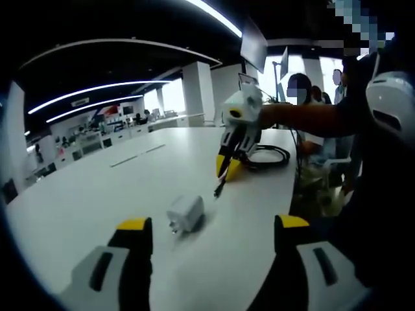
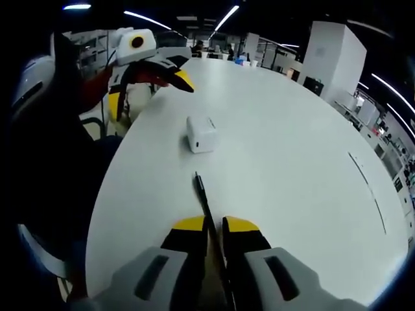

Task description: Plug the desk Type‑C cable into the charger adapter.

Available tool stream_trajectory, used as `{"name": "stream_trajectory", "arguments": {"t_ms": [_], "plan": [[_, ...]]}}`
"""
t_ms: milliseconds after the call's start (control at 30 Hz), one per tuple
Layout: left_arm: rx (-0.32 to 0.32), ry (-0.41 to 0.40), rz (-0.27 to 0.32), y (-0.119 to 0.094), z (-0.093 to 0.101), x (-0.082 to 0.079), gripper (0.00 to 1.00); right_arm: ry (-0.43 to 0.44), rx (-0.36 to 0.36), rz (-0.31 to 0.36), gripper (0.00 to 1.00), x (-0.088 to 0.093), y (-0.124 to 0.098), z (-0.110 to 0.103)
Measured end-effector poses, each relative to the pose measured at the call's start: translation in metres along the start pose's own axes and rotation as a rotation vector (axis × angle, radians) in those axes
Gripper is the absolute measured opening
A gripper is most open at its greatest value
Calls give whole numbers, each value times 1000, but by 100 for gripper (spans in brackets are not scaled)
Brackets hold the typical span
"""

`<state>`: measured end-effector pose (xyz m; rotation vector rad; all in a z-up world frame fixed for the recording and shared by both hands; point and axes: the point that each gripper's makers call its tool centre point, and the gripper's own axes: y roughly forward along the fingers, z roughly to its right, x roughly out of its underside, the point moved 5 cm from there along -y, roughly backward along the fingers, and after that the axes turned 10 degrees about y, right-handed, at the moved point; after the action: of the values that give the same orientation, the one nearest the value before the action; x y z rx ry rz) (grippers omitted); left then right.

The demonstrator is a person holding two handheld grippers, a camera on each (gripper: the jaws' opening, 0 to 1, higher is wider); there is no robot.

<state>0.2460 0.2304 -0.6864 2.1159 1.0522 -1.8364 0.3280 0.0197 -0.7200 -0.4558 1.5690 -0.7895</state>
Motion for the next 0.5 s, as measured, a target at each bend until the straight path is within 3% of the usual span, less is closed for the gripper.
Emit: {"name": "stream_trajectory", "arguments": {"t_ms": [500], "plan": [[6, 0, 0, 2, 0, 0, 77, -19, -33, 8, 10, -2, 5, -9]]}}
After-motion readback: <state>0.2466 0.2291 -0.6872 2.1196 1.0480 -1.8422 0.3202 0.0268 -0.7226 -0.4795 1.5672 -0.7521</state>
